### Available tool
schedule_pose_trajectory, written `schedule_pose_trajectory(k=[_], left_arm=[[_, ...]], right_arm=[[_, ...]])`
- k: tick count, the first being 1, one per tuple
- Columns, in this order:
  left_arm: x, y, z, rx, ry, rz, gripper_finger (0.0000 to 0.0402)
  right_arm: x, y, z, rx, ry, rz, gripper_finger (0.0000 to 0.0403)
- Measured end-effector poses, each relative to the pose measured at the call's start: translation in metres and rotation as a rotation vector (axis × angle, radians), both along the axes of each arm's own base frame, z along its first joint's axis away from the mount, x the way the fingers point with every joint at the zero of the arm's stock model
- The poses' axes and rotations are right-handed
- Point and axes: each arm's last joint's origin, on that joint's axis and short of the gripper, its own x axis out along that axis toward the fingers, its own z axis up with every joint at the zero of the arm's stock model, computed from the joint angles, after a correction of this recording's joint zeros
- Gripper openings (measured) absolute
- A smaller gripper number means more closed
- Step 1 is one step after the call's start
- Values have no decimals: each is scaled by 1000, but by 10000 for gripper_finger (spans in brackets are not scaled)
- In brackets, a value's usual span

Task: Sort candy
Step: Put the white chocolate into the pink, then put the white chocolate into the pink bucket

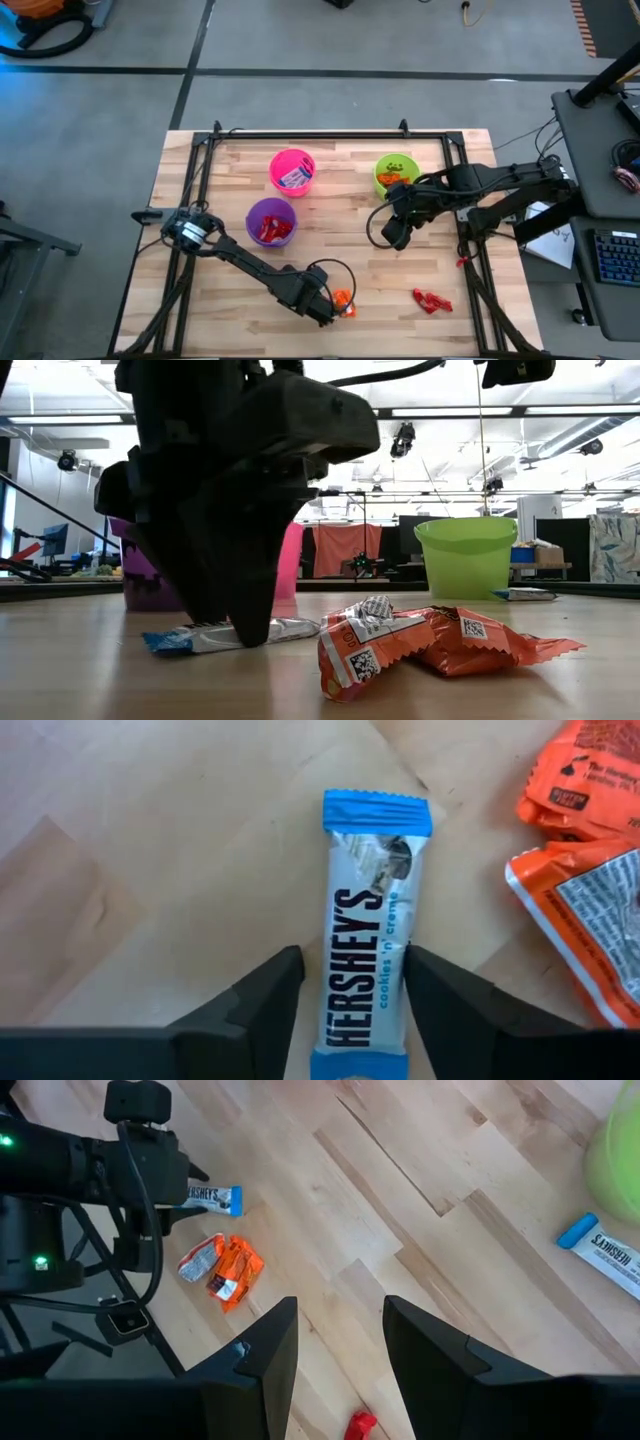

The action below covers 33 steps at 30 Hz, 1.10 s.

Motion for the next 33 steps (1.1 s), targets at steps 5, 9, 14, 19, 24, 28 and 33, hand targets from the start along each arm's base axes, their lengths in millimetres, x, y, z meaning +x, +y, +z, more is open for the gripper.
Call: schedule_pose_trajectory(k=[5,9,14,19,24,28,33], left_arm=[[-2,0,-2,14,10,-33,124],[-2,-1,-1,17,14,-42,75],[-3,-1,0,15,11,-46,53],[-5,-2,6,4,3,-56,56],[-9,-3,21,10,-23,-79,46],[-11,-1,34,17,-53,-96,28],[-11,-1,38,30,-60,-145,2]], right_arm=[[0,0,0,0,0,-1,141],[0,0,0,1,0,-3,141],[0,0,0,1,0,-3,141],[0,0,0,1,0,-3,141],[0,0,0,-1,0,1,141],[0,0,0,-4,0,1,141],[0,0,0,-8,-1,0,141]])
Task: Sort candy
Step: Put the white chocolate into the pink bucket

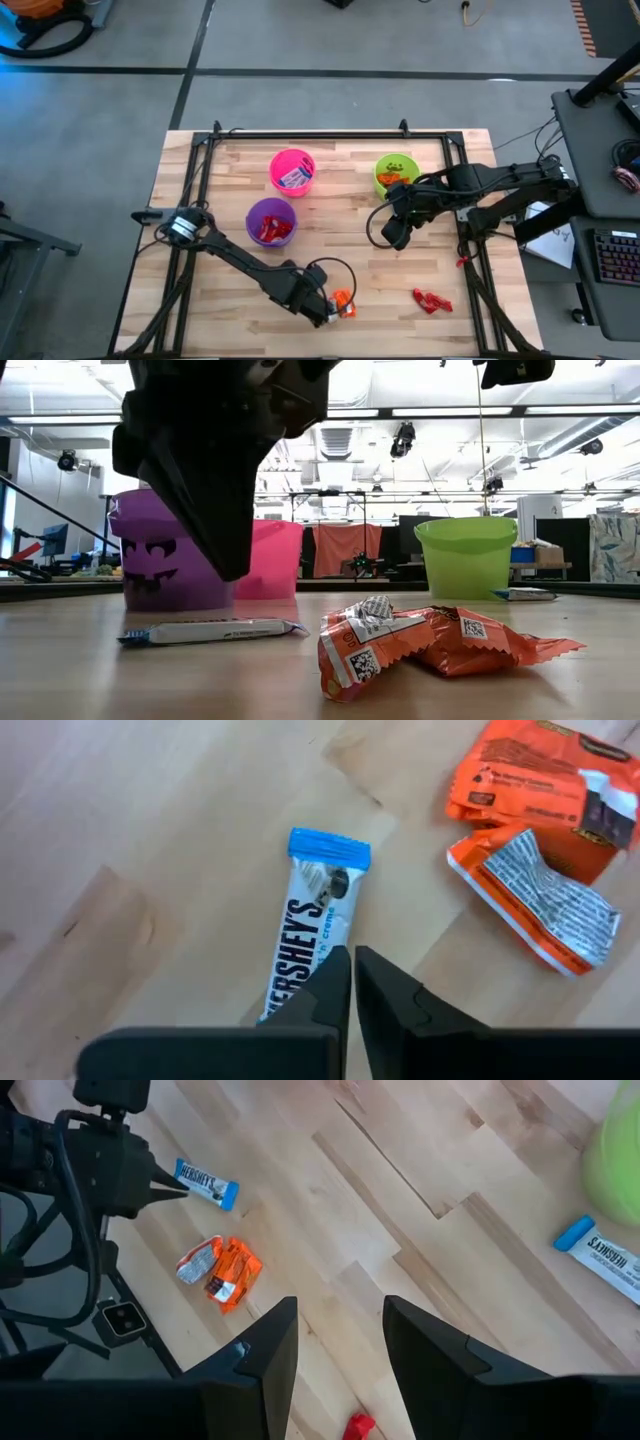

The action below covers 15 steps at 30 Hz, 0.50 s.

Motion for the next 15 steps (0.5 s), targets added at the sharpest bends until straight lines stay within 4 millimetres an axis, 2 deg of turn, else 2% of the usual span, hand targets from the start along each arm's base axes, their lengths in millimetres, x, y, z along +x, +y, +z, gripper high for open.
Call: schedule_pose_trajectory(k=[4,8,12,15], left_arm=[[1,-2,1,23,-13,-94,6],[2,0,1,-3,-3,-107,22],[6,2,2,7,-22,-128,67],[6,2,3,105,-60,-162,115]], right_arm=[[0,0,0,0,0,0,141],[0,0,0,-1,0,0,141],[0,0,0,-1,0,0,141],[0,0,0,-1,-1,0,141]])
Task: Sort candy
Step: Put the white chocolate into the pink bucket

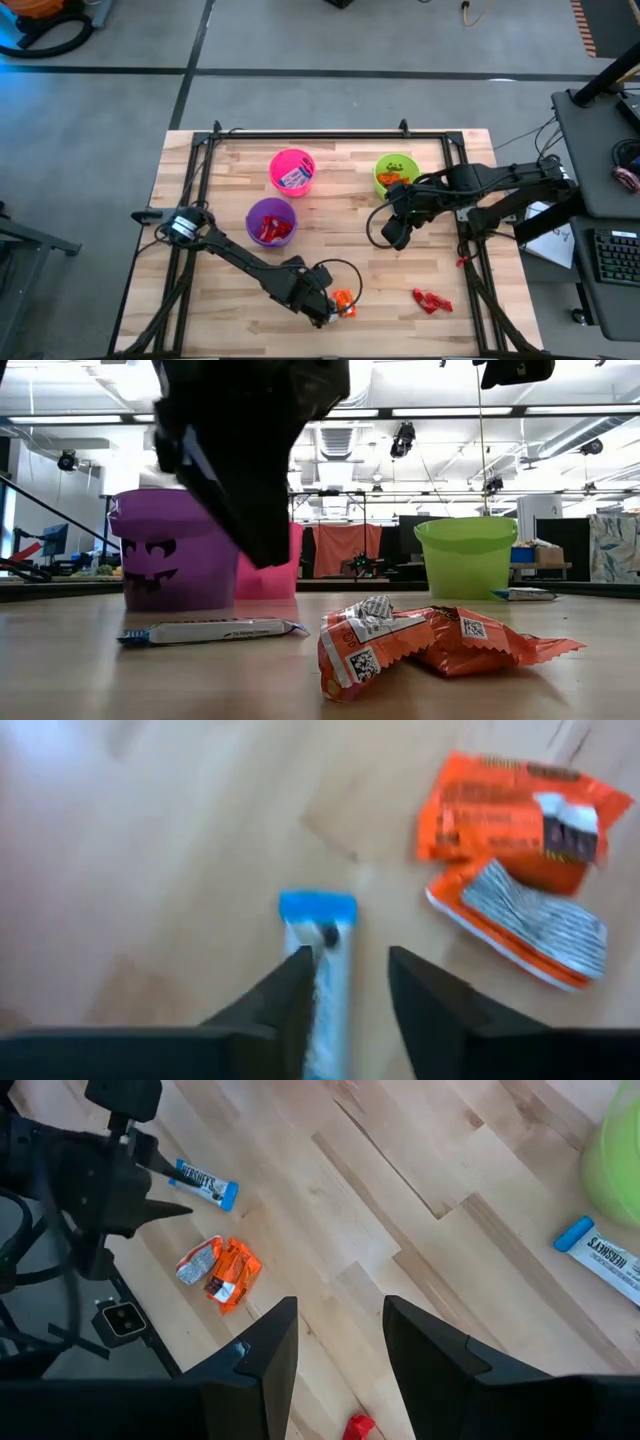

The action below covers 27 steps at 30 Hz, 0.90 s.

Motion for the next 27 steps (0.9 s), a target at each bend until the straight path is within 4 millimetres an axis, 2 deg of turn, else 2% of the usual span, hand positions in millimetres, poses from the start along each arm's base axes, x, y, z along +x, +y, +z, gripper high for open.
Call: schedule_pose_trajectory(k=[4,7,10,13,16,20,23,27], left_arm=[[-4,-15,2,240,-93,-202,164],[-19,-32,-3,401,-155,-230,170],[-38,-44,-15,380,-206,-177,161],[-52,-56,-30,287,-279,-129,149],[-59,-63,-33,204,-367,-105,137],[-63,-59,-28,157,-472,-114,126],[-73,-47,-32,149,-457,-119,121],[-86,-31,-20,118,-534,-136,116]], right_arm=[[0,0,0,-3,-1,6,141],[0,0,0,-8,-2,17,141],[0,0,0,-12,-2,24,141],[0,0,0,-19,-4,36,141],[0,0,0,-24,-5,46,141],[0,0,0,-25,-6,47,141],[0,0,0,-28,-7,54,141],[0,0,0,-29,-7,55,141]])
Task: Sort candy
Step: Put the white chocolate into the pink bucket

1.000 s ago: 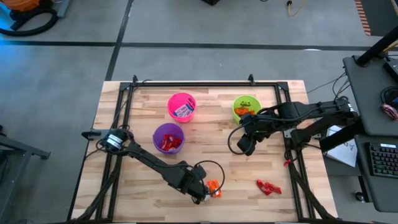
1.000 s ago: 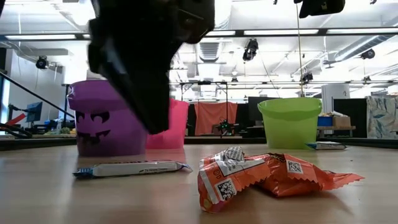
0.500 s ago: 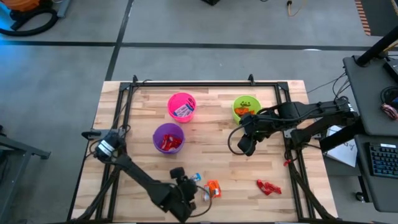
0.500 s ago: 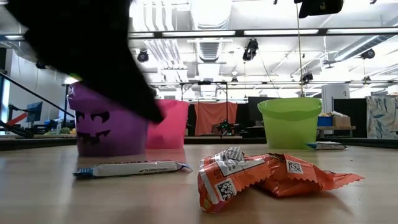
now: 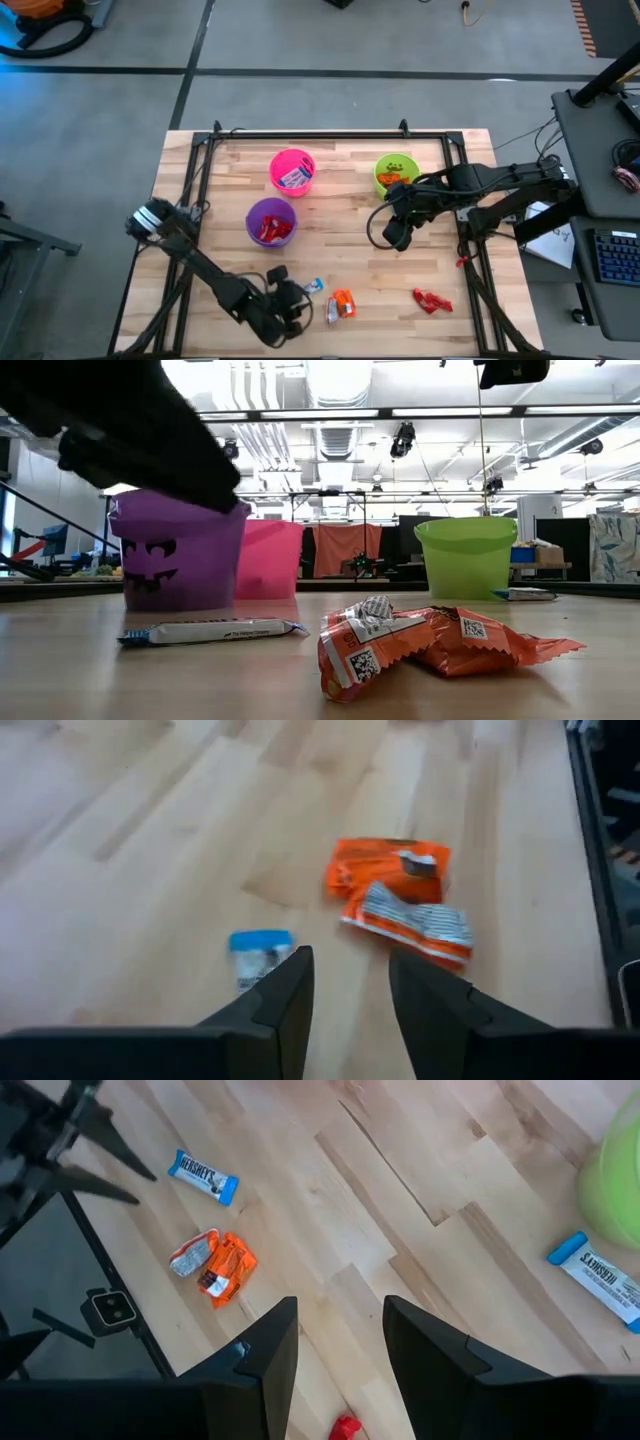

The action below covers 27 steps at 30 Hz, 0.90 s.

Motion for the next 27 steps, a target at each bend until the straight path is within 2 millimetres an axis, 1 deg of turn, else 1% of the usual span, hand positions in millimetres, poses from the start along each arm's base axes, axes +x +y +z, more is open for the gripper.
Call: schedule_pose_trajectory(k=[4,6,9,13,16,20,22,27], left_arm=[[-20,19,-7,2,5,-18,111],[-25,25,-4,-43,-12,-27,110],[-27,30,-8,-55,-21,-24,110],[-21,25,-8,-28,-28,-51,122],[-16,24,-15,-15,-7,-47,140],[-8,25,-17,-23,-9,-26,163],[-6,27,-24,-9,8,-18,171],[-1,29,-32,11,26,-14,185]], right_arm=[[0,0,0,-1,-1,1,141],[0,0,0,-2,-1,4,141],[0,0,0,-5,-2,8,141],[0,0,0,-9,-4,9,141],[1,0,0,-14,-7,9,141],[1,-1,0,-31,-15,0,141],[1,-1,0,-38,-16,-4,141],[1,-2,0,-54,-18,-11,141]])
